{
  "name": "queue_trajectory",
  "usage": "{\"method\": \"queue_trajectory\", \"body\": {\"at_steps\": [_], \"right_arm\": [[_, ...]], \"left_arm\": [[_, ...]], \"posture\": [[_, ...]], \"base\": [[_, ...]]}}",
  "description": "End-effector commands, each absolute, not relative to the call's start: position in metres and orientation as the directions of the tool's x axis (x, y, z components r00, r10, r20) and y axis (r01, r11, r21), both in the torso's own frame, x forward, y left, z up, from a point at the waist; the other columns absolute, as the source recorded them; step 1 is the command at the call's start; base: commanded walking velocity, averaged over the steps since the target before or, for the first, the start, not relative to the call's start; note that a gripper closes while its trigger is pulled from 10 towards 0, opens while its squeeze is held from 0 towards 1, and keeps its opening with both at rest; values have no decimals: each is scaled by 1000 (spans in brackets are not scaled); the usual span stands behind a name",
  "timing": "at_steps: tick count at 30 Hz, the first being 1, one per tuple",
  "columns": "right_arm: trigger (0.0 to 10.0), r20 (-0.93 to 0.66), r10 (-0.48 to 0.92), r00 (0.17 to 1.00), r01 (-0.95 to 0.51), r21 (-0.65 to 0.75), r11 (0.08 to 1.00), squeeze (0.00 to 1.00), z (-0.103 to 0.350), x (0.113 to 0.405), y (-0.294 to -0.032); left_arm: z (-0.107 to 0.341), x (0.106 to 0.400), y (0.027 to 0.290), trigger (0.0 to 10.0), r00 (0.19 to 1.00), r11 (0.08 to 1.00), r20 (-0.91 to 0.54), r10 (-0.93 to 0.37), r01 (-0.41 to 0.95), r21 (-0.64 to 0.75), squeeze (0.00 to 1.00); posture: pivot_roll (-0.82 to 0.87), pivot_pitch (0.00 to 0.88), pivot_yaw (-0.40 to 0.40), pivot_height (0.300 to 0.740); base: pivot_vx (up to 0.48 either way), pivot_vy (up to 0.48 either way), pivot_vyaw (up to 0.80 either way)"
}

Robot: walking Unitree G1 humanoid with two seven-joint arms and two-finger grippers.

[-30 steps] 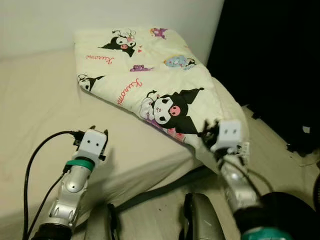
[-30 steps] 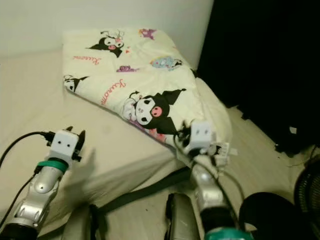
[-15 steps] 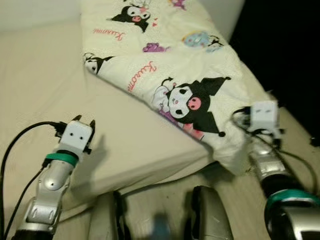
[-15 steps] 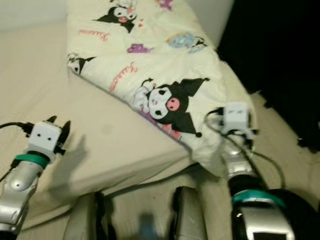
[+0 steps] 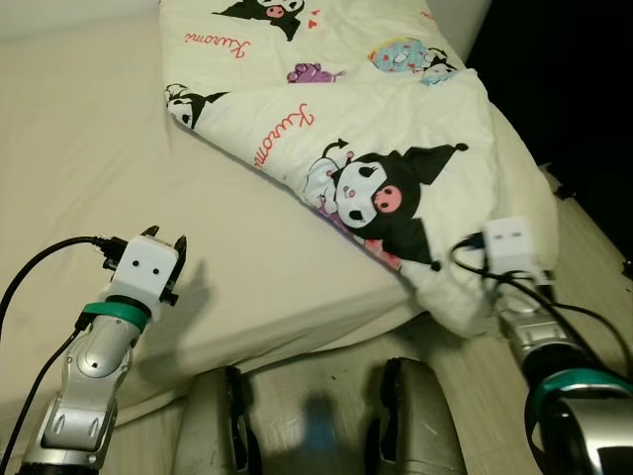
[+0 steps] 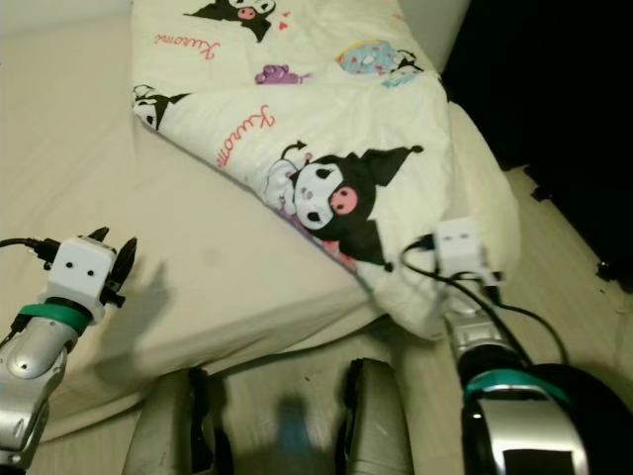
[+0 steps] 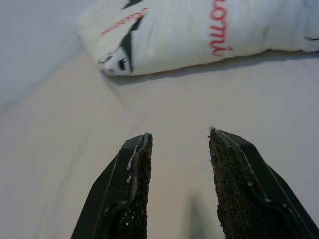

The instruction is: Clean up the room

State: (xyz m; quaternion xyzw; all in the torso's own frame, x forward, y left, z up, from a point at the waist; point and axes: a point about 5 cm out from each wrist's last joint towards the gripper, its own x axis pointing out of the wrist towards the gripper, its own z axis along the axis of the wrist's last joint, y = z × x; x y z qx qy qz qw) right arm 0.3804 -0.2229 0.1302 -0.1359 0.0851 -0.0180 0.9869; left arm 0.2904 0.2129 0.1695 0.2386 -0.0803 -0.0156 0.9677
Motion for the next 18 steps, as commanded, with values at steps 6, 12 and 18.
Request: {"method": "queue_trajectory", "body": {"at_steps": [6, 12, 18], "right_arm": [[10000, -71, 401, 913, -399, 39, 916, 0, 132, 381, -151], [10000, -182, 881, 437, -896, -8, 443, 0, 108, 312, -94], [10000, -419, 880, 223, -974, -51, 223, 0, 74, 240, -137]], "left_arm": [[171, 279, 230, 10000, 991, 862, 125, -45, -25, 506, 0], [194, 276, 267, 10000, 968, 795, 231, 102, -219, 565, 0], [244, 289, 282, 10000, 907, 760, 394, 148, -359, 541, 0]], "posture": [[103, 308, 97, 572], [84, 270, 72, 572], [61, 242, 48, 572]], "base": [[0, 0, 0], [0, 0, 0], [0, 0, 0]]}}
